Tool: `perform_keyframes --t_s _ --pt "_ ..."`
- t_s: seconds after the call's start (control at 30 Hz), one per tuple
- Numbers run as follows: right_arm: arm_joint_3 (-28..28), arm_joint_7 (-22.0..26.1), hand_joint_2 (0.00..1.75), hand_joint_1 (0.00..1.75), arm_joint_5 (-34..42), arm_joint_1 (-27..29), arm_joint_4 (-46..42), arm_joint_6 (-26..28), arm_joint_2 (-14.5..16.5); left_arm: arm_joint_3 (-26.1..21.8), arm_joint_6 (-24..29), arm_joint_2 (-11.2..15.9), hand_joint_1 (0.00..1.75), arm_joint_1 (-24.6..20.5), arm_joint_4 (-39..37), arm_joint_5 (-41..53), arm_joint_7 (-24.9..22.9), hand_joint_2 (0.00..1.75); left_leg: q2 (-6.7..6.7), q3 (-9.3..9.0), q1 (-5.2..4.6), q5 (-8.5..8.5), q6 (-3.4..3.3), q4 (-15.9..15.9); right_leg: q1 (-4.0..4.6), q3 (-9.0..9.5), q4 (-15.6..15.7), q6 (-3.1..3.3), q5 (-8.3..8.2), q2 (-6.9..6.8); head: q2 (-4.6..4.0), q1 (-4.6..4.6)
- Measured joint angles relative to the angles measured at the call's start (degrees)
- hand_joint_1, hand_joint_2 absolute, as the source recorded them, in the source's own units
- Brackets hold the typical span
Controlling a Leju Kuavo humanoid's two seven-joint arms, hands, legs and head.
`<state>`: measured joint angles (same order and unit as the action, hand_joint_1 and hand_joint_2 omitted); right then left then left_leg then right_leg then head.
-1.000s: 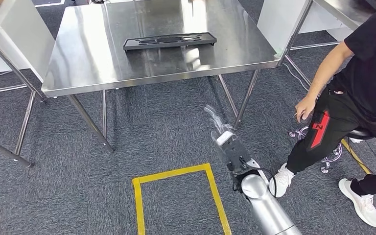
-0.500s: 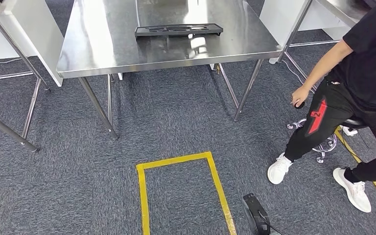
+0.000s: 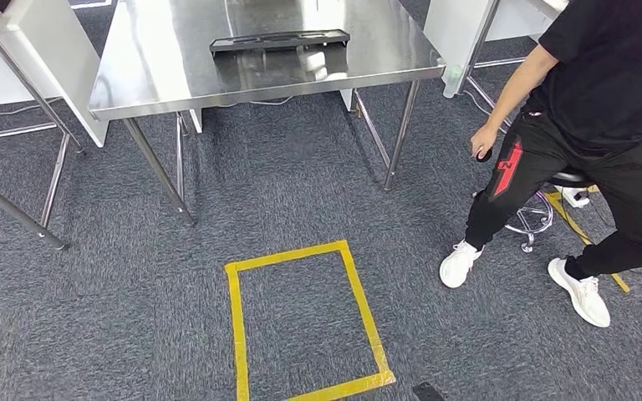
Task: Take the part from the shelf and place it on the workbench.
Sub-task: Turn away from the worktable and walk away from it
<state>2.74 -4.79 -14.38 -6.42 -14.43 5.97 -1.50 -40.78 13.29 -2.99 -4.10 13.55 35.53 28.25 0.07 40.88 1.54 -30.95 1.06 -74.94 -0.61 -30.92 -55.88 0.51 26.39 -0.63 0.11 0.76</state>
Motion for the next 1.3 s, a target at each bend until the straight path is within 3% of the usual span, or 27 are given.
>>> perform_keyframes --t_s 0.03,0.07,0.13,0.17,0.2,0.27,0.3,0.4,0.43,0.47,0.53,0.57,0.6,0.67,0.7,0.77,0.83,0.93,0.97,1.0,1.03,1.07,1.13,1.2,1.27,1.3 --pt "0.0 -0.1 0.0 0.0 -0.1 0.1 0.2 0.0 0.0 0.0 0.0 0.0 0.0 -0.1 0.0 0.0 0.0 0.0 0.0 -2.09 0.02 1.53 -0.04 1.0 0.01 -1.2 -0.5 -0.2 -0.6 0.02 0.0 -0.01" --pt "0.0 -0.1 0.0 0.0 -0.2 0.1 0.4 0.0 0.0 0.0 0.0 0.0 0.0 -0.2 0.0 0.0 0.0 0.0 -0.02 -5.13 0.03 2.3 -0.19 4.0 0.01 -2.26 -1.1 -0.44 -1.08 0.05 0.0 -0.01" --pt "-0.1 -0.2 0.0 0.0 -0.5 0.2 0.6 0.0 0.1 0.0 0.0 0.1 0.0 -0.6 0.0 0.1 0.0 0.0 -0.12 -11.6 -0.13 0.79 -0.68 12.3 0.2 -3.88 -2.2 -1.07 -1.83 0.02 0.0 0.03" --pt "-0.1 -0.2 0.0 0.0 -0.6 0.1 0.7 0.0 0.2 0.0 0.0 0.1 0.0 -0.8 0.0 0.1 0.0 0.0 -0.18 -13.49 -0.32 -0.36 -1.02 15.3 0.25 -4.35 -2.5 -1.44 -2.28 -0.06 0.0 0.06" --pt "-0.2 -0.2 0.0 0.0 -0.8 0.2 0.7 0.1 0.2 0.0 0.0 0.1 0.0 -0.9 0.0 0.2 0.0 0.0 -0.21 -14.25 -0.58 -0.97 -1.42 16.9 0.25 -4.68 -2.5 -1.86 -2.82 -0.14 0.0 0.09" --pt "-0.2 -0.1 0.0 0.0 -1.1 0.3 1.0 0.2 0.3 0.0 0.0 -0.1 0.0 -0.9 0.0 0.3 0.0 0.0 -0.03 -13.38 -0.81 -0.07 -2.47 17.6 0.24 -5.15 -2.5 -2.58 -3.52 -0.15 0.0 0.05" --pt "-0.2 0.0 0.0 0.0 -1.3 0.4 1.1 0.4 0.3 0.0 0.0 -0.2 0.0 -0.8 0.0 0.3 0.0 0.0 0.12 -12.68 -0.79 0.77 -3.13 17.8 0.19 -5.61 -3.3 -2.53 -2.54 -0.03 0.0 0.11" --pt "-0.3 0.4 0.0 0.0 -1.7 0.6 1.4 0.7 0.2 0.0 0.0 -0.4 0.0 -0.8 0.0 0.2 0.1 0.0 0.41 -9.85 -0.59 3.15 -3.99 18.1 -0.16 -8.07 -11.2 -1.61 4.84 0.32 0.0 0.47" --pt "-0.4 0.5 0.0 0.0 -1.8 0.6 1.4 0.7 0.1 0.0 0.0 -0.4 0.0 -0.8 0.0 0.2 0.2 0.0 0.5 -8.81 -0.56 3.9 -3.84 18.1 -0.3 -8.68 -14.7 -1.87 6.3 0.34 0.0 0.5" --pt "-0.4 0.6 0.0 0.0 -1.8 0.7 1.4 0.8 0.0 0.0 0.0 -0.5 0.0 -0.8 0.0 0.3 0.3 0.0 0.74 -7.76 -0.51 4.7 -3.69 18.1 -0.48 -8.81 -17.6 -2.59 6.29 0.34 0.0 0.51" --pt "-0.5 0.8 0.0 0.0 -1.8 0.7 1.5 0.8 -0.2 0.0 -0.1 -0.7 0.0 -0.7 0.0 0.4 0.5 0.0 1.44 -5.79 -0.29 6.21 -3.2 18.0 -0.97 -7.05 -19.3 -4.65 3.05 0.28 0.0 0.52" --pt "-0.5 0.9 0.0 0.0 -1.8 0.7 1.6 0.9 -0.2 0.0 -0.1 -0.8 0.0 -0.6 0.0 0.5 0.5 0.0 1.85 -5.13 -0.2 6.86 -2.82 17.8 -1.27 -4.63 -17.0 -5.43 1.61 -0.13 0.0 0.52" --pt "-0.5 1.0 0.0 0.0 -1.8 0.6 1.6 0.9 -0.2 0.0 -0.1 -0.7 0.0 -0.5 0.0 0.5 0.6 0.0 2.24 -4.66 -0.2 7.37 -2.4 17.7 -1.42 -1.06 -12.8 -5.74 1.54 -1.04 0.0 0.61" --pt "-0.5 1.2 0.0 0.0 -1.9 0.3 1.6 1.0 -0.1 -0.1 -0.1 -0.6 0.0 -0.4 0.0 0.5 0.6 0.0 3.17 -4.36 -0.48 8.23 -1.53 17.3 -1.18 5.18 -3.5 -4.85 4.38 -2.51 0.0 0.76" --pt "-0.5 1.2 0.0 0.0 -2.1 0.2 1.6 1.1 -0.1 -0.1 0.0 -0.6 0.0 -0.5 0.0 0.5 0.6 0.0 3.71 -4.33 -0.57 8.54 -1.26 17.2 -1.0 6.67 -0.8 -4.16 5.78 -2.68 0.0 0.77" --pt "-0.5 1.1 0.0 0.0 -2.3 0.3 1.6 1.1 -0.1 -0.1 0.0 -0.5 0.0 -0.5 -0.1 0.6 0.6 0.0 4.47 -4.36 -0.21 8.86 -0.63 17.1 -1.14 6.47 0.0 -2.85 6.26 -1.89 0.0 0.51" --pt "-0.5 0.8 0.0 0.0 -2.5 0.6 1.7 1.1 -0.2 -0.1 0.0 -0.6 0.0 -0.4 -0.1 0.6 0.7 0.0 3.08 -3.5 0.25 6.13 -0.13 14.7 -1.12 5.86 -0.1 -1.52 5.52 -1.22 0.0 0.34" --pt "-0.5 0.7 0.0 0.0 -2.7 0.8 1.8 1.1 -0.2 -0.2 0.1 -0.6 0.0 0.0 -0.2 0.8 0.7 0.0 0.33 0.02 0.18 -1.19 -0.26 4.3 -0.31 4.41 -0.2 0.0 4.28 -0.1 0.0 0.27" --pt "-0.5 0.7 0.0 0.0 -2.7 0.9 1.8 1.0 -0.2 -0.2 0.1 -0.6 0.0 0.1 -0.2 0.8 0.7 0.0 0.1 0.58 0.1 -2.12 -0.45 1.8 0.03 4.0 -0.2 0.17 3.95 0.44 0.0 0.29" --pt "-0.5 0.7 0.0 0.0 -2.7 1.0 1.8 1.0 -0.1 -0.2 0.2 -0.6 0.0 0.2 -0.2 0.8 0.7 0.0 -0.02 0.26 0.0 -2.01 -0.74 1.0 0.35 3.72 -0.3 0.22 3.7 1.04 0.0 0.28" --pt "-0.5 0.7 0.0 0.0 -2.8 1.2 1.9 1.0 -0.1 -0.2 0.2 -0.6 0.0 0.2 -0.2 0.8 0.7 0.0 -0.2 -1.15 -0.14 -0.92 -1.17 2.4 0.62 3.64 -0.3 0.23 3.49 1.67 0.0 0.28" --pt "-0.5 0.7 0.0 0.0 -2.8 1.2 1.9 1.0 -0.1 -0.2 0.2 -0.6 0.0 0.2 -0.2 0.8 0.7 0.0 -0.78 -3.44 -0.31 0.73 -1.77 5.6 0.82 3.65 -0.3 0.2 3.35 2.31 0.0 0.28" --pt "-0.5 0.7 0.0 0.0 -2.8 1.1 1.9 0.9 0.1 -0.3 0.3 -0.5 0.0 0.3 -0.2 0.8 0.8 0.0 -3.22 -7.98 -0.58 3.13 -3.12 12.7 1.01 3.38 -0.4 0.03 3.14 3.53 0.0 0.33" --pt "-0.5 0.7 0.0 0.0 -2.8 1.0 1.9 0.9 0.3 -0.3 0.3 -0.3 0.0 0.5 -0.3 0.8 0.8 0.0 -4.37 -9.85 -0.93 3.66 -3.74 15.7 0.86 2.83 -0.4 -0.39 2.91 4.67 0.0 0.34" --pt "-0.5 0.6 0.0 0.0 -2.8 1.0 2.0 0.9 0.3 -0.3 0.3 -0.4 0.0 0.4 -0.3 0.9 0.8 0.0 -2.97 -10.28 -1.08 3.76 -3.75 17.1 0.78 2.39 -0.5 -0.89 2.71 5.32 0.0 0.3" --pt "-0.5 0.6 0.0 0.0 -2.8 1.1 2.0 0.9 0.3 -0.3 0.3 -0.4 0.0 0.2 -0.3 0.9 0.8 0.0 -2.26 -10.53 -0.99 3.86 -3.83 18.0 0.8 1.82 -1.1 -1.06 2.96 4.77 0.0 0.32"
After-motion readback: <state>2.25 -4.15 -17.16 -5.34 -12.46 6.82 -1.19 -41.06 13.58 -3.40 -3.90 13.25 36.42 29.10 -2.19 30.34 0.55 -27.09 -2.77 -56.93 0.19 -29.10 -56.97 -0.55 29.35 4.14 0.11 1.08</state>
